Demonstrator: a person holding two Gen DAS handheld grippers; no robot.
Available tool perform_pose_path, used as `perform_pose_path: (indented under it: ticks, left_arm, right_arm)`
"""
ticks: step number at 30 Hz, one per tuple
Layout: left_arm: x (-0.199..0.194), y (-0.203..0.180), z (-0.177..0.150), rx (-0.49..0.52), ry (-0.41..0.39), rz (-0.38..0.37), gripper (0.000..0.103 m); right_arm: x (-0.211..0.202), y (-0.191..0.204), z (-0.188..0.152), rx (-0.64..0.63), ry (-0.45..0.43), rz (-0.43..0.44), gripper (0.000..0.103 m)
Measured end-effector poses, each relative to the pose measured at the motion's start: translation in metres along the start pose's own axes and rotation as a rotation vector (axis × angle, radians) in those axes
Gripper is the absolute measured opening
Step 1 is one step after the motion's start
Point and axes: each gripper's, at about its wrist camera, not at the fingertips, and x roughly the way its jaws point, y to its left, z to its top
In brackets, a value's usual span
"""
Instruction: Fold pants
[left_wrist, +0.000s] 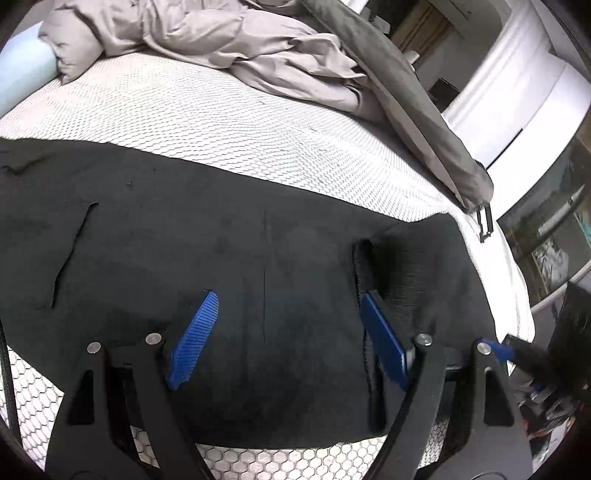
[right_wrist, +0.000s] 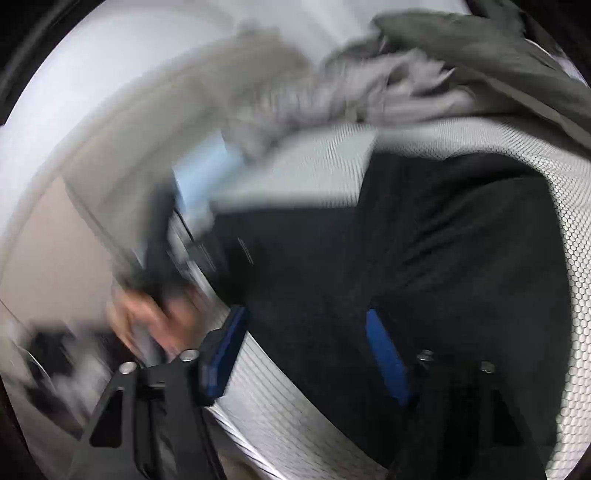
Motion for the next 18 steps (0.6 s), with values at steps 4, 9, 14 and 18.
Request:
perform_pose_path:
  ticks: [4, 9, 14, 18]
  left_arm:
    - [0.006, -0.006, 0.000, -0.002, 0.029, -0.113, 0.057]
    - [0.043, -0.038, -0.013, 0.038, 0.189, -0.272, 0.042]
    - [0.075, -0.055, -0.023, 0.085, 0.270, -0.233, 0.049]
    - [0.086, -0.062, -0.017, 0.054, 0.240, -0.226, 0.045]
  right_arm:
    - [-0.055, -0.029, -0.003, 0.041, -0.157, -0.071, 0.067]
    - [-0.051, -0.072, -0.032, 0.144, -0.076, -0.400, 0.070]
    - [-0.017, -0.097, -0.043, 0.151, 0.020, -0.435, 0.070]
    - [-0.048, -0.106, -0.059, 0.160, 0.005, -0.412, 0.070]
